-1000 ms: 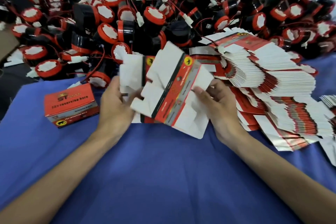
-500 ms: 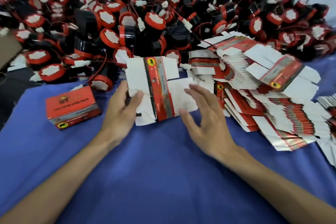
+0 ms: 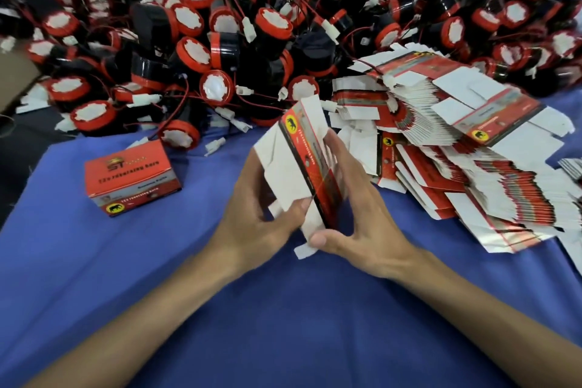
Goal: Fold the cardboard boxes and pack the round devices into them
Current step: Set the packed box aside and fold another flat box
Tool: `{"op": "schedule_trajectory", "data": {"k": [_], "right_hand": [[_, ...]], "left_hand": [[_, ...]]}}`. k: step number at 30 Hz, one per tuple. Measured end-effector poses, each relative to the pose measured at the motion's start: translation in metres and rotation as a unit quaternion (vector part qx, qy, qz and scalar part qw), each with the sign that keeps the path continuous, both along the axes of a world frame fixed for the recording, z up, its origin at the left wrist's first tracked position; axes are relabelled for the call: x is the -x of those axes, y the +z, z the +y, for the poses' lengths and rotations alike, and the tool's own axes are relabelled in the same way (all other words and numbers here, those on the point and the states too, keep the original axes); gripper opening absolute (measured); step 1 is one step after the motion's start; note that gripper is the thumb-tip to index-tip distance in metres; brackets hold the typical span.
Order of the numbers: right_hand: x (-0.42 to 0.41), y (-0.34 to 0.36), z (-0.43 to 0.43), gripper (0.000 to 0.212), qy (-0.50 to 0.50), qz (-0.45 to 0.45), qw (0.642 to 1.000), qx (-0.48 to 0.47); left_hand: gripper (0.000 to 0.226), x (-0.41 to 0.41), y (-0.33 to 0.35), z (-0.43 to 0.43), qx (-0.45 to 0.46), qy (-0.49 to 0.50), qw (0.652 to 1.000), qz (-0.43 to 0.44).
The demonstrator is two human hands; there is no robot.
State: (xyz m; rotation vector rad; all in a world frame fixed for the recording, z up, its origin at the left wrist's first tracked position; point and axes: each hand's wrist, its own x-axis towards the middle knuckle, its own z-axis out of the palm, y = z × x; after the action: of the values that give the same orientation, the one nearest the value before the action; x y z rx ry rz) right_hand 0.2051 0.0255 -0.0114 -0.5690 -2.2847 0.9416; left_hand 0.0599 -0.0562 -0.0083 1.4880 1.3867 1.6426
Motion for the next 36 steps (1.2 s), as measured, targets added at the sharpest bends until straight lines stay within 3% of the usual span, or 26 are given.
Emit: {"op": "schedule_trajectory", "data": {"k": [2,4,6,10,16,19,24,27,29,31,33,36], "right_hand": [[-0.001,0.0,-0.001,0.102,0.01,-0.002,0.999,-0.039],[-0.001,0.001,-0.001,0.099,0.012,-0.006,0.998,-0.062],[-0.001,0.001,-0.001,0.103,0.015,-0.019,0.997,-0.074],[0.001,0.0,-0.003,0.11,0.022,-0.035,0.992,-0.119],[0.001,0.001,-0.002,0.11,0.026,-0.041,0.996,-0.074],[0.002,0.003,-0.003,0.107,-0.015,-0.022,0.997,-0.077],[-0.001,0.002,-0.001,0.075,-0.061,0.031,0.993,-0.094],[-0.004,0.002,0.006,0.071,-0.072,0.059,0.992,-0.081],[-0.006,0.002,0.011,0.078,-0.061,0.034,0.987,-0.142],[-0.005,0.0,0.016,0.099,-0.047,-0.014,0.967,-0.252],[-0.002,-0.001,0.015,0.114,-0.051,-0.043,0.939,-0.338],[0.0,-0.003,0.012,0.104,-0.023,-0.055,0.914,-0.401]], "left_hand": [[0.064,-0.006,-0.004,-0.002,0.014,0.006,1.0,-0.007],[0.034,-0.009,-0.006,-0.002,0.015,-0.001,1.0,0.018],[0.029,-0.012,-0.005,-0.002,0.028,-0.013,0.998,0.058],[0.064,-0.012,-0.006,0.001,-0.002,-0.036,0.994,0.101],[0.092,0.001,-0.006,0.009,-0.06,-0.015,0.983,0.175],[0.083,0.006,-0.006,0.011,-0.071,0.001,0.981,0.179],[0.068,0.018,-0.004,0.014,-0.093,0.084,0.971,0.204],[0.055,0.03,0.002,0.014,-0.091,0.115,0.971,0.188],[0.068,0.041,0.007,0.014,-0.056,0.118,0.987,0.097],[0.064,0.048,0.011,0.013,-0.028,0.09,0.995,0.007],[0.05,0.046,0.014,0.01,-0.007,0.046,0.999,-0.006],[0.036,0.033,0.011,0.008,0.008,-0.018,0.999,0.026]]}}
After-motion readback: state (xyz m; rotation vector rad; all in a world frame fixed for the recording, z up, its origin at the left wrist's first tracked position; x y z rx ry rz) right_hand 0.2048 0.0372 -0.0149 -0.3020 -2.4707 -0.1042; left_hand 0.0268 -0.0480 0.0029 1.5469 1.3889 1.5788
